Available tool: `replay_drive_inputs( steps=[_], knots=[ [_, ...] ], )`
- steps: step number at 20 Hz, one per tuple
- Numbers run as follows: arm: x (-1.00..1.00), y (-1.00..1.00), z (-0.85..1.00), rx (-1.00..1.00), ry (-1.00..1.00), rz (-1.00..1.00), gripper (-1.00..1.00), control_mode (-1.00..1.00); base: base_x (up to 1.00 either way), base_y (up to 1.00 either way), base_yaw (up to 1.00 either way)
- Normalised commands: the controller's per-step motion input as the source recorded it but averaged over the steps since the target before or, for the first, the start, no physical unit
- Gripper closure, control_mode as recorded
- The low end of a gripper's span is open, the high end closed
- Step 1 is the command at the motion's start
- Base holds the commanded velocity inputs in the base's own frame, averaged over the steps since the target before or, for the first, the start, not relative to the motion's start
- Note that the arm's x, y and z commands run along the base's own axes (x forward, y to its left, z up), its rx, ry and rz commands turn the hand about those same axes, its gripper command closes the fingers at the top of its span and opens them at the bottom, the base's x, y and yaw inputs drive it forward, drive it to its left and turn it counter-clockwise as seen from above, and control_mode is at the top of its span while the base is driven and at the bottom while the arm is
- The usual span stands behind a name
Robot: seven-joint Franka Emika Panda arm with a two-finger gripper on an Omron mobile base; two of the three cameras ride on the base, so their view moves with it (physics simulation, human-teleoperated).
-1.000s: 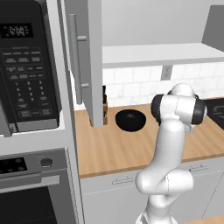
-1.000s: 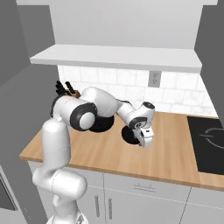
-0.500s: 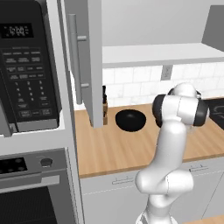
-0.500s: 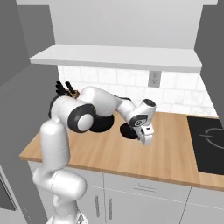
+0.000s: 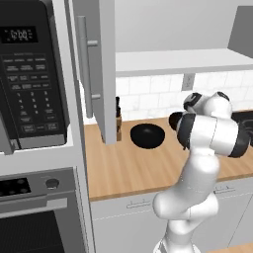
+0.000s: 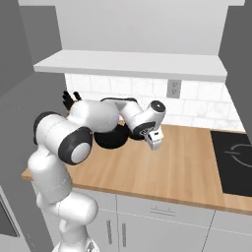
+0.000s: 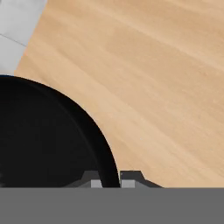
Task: Pick up the bowls on the counter and stack them on top of one another in the open cabinet. Place the smaller bowl on top of the larger bowl.
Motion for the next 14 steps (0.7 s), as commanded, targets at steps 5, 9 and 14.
replay_drive_inputs(
  steps=[5, 9, 14],
  knots=[
    [0.05, 0.97, 0.43, -0.02, -0.11, 0.00, 1.00, -1.00, 0.00, 0.00, 0.00],
    [0.02, 1.00, 0.06, -0.07, 0.00, 0.03, 1.00, -1.00, 0.00, 0.00, 0.00],
    [0.32, 0.90, 0.02, -0.06, 0.00, 0.02, 1.00, -1.00, 0.00, 0.00, 0.00]
  ],
)
